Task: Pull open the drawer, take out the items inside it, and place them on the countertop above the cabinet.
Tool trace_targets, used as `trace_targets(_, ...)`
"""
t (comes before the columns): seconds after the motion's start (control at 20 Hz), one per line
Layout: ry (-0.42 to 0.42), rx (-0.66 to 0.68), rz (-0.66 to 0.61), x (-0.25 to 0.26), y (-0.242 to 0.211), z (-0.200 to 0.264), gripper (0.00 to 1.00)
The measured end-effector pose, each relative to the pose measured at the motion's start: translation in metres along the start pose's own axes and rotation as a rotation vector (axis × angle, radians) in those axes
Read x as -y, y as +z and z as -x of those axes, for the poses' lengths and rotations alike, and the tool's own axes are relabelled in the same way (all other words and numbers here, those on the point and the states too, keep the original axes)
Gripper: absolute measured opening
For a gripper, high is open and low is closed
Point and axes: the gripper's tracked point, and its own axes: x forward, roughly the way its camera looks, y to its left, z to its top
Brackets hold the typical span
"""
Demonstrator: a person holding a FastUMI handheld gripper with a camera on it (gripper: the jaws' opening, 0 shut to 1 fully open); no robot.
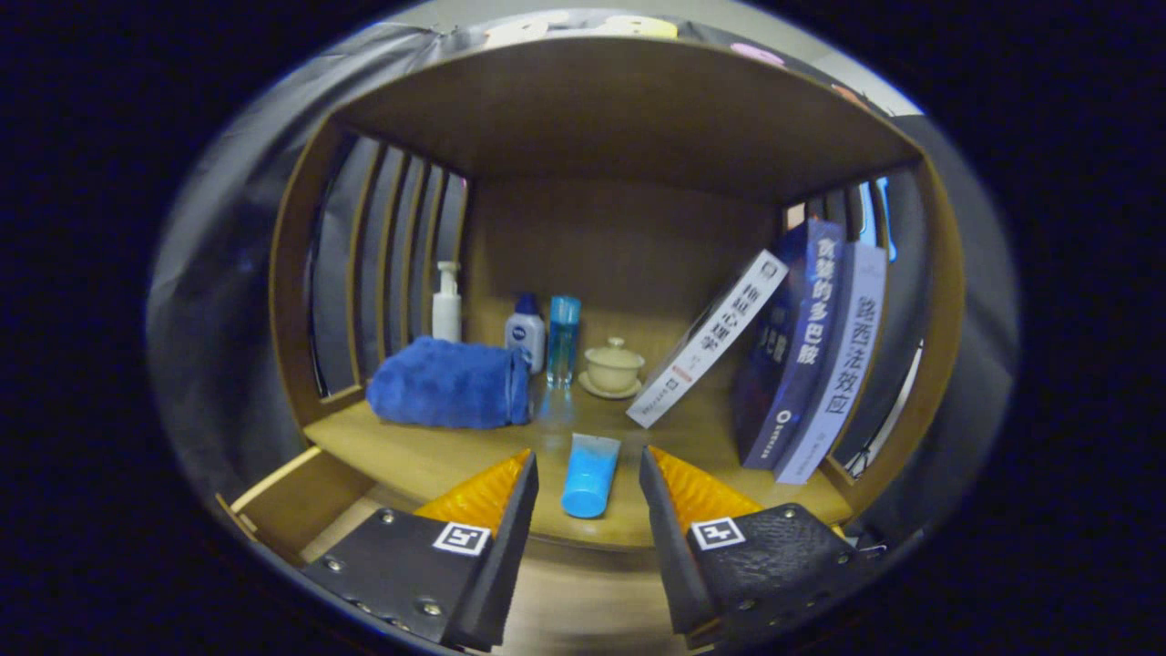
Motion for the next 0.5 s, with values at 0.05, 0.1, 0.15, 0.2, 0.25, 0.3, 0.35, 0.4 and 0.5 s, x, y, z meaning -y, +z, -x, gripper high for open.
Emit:
trace_targets(0.05, 0.004, -0.024, -0.011, -0.001, -0.004, -0.009, 0.66)
trace_targets(0.1, -0.003, -0.046, -0.01, 0.0, -0.006, -0.018, 0.66)
trace_targets(0.15, -0.006, -0.067, -0.004, 0.002, -0.011, -0.027, 0.65)
trace_targets(0.2, -0.017, -0.088, 0.002, 0.004, -0.017, -0.034, 0.65)
trace_targets(0.25, -0.014, -0.113, 0.005, 0.003, -0.025, -0.04, 0.65)
trace_targets(0.3, -0.011, -0.142, 0.011, 0.001, -0.033, -0.045, 0.65)
trace_targets(0.35, -0.005, -0.157, 0.014, 0.0, -0.038, -0.048, 0.65)
trace_targets(0.4, -0.013, -0.126, 0.003, 0.0, -0.032, -0.054, 0.65)
trace_targets(0.5, -0.004, -0.149, 0.006, -0.002, -0.039, -0.057, 0.63)
